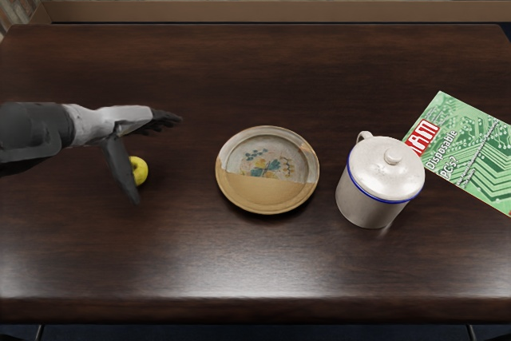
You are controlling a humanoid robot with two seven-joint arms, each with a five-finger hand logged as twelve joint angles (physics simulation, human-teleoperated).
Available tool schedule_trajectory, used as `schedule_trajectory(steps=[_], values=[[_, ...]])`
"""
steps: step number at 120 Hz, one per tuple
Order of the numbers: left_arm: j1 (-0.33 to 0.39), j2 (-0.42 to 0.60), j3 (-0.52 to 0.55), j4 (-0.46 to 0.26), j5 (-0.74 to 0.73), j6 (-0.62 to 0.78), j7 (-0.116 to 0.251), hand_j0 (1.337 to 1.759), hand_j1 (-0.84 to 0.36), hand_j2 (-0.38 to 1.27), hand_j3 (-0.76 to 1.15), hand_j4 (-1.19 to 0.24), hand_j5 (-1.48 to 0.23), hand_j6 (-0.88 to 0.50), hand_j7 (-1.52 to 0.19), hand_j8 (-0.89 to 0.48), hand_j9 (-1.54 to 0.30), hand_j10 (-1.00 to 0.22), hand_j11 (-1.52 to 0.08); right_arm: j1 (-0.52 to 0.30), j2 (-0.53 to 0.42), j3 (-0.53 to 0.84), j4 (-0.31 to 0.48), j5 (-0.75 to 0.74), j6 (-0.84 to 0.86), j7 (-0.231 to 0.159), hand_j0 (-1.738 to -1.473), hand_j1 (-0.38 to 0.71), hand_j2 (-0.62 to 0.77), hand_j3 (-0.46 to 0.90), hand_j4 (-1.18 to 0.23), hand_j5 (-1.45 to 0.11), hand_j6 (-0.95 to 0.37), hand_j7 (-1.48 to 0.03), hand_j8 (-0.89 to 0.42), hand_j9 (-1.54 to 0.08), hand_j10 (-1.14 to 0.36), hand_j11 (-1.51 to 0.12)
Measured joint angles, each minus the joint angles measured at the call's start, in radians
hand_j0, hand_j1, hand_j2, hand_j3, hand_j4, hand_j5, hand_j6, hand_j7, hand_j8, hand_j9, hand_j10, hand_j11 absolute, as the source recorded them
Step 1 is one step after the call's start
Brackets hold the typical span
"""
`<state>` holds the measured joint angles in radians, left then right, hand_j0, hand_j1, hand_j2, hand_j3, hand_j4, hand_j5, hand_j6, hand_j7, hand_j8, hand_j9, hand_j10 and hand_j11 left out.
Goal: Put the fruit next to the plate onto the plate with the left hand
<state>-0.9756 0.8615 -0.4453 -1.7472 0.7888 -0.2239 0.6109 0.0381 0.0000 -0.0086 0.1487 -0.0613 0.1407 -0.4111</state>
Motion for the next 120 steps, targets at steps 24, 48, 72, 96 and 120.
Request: schedule_trajectory(steps=[24, 48, 72, 96, 120], values=[[0.113, -0.098, 0.003, -0.004, 0.288, 0.129, 0.0, 1.658, 0.27, 0.02, 0.0, -0.07, -0.09, -0.07, -0.09, -0.07, -0.09, -0.07, -0.09, 0.003, 0.0, -0.001, -0.001, 0.0, 0.0, 0.0, -1.658, -0.35, 0.0, 0.0, 0.0, 0.0, 0.0, 0.0, 0.0, 0.0, 0.0, 0.0], [0.158, -0.105, 0.044, -0.003, 0.48, 0.24, 0.0, 1.658, 0.27, 0.02, 0.0, -0.07, -0.09, -0.08, -0.09, -0.08, -0.09, -0.07, -0.09, 0.007, 0.0, 0.0, -0.001, 0.0, 0.0, 0.0, -1.658, -0.35, 0.0, 0.0, 0.0, 0.0, 0.0, 0.0, 0.0, 0.0, 0.0, 0.0], [0.181, -0.105, 0.06, 0.01, 0.512, 0.284, 0.0, 1.658, 0.27, 0.02, 0.0, -0.07, -0.09, -0.07, -0.09, -0.07, -0.09, -0.07, -0.09, 0.008, 0.0, 0.001, -0.001, 0.0, 0.0, 0.0, -1.658, -0.35, 0.0, 0.0, 0.0, 0.0, 0.0, 0.0, 0.0, 0.0, 0.0, 0.0], [0.184, -0.105, 0.079, 0.025, 0.516, 0.293, 0.0, 1.658, 0.25, 0.02, 0.0, -0.09, -0.11, -0.09, -0.11, -0.09, -0.11, -0.09, -0.11, 0.008, 0.0, 0.0, 0.0, 0.0, 0.002, 0.0, -1.658, -0.35, 0.0, 0.0, 0.0, 0.0, 0.0, 0.0, 0.0, 0.0, 0.0, 0.0], [0.199, -0.116, 0.095, 0.056, 0.517, 0.312, 0.0, 1.658, 0.16, 0.04, 0.0, -0.16, -0.21, -0.17, -0.21, -0.17, -0.21, -0.16, -0.21, 0.008, 0.0, 0.0, 0.0, 0.0, 0.002, 0.0, -1.658, -0.35, 0.0, 0.0, 0.0, 0.0, 0.0, 0.0, 0.0, 0.0, 0.0, 0.0]])
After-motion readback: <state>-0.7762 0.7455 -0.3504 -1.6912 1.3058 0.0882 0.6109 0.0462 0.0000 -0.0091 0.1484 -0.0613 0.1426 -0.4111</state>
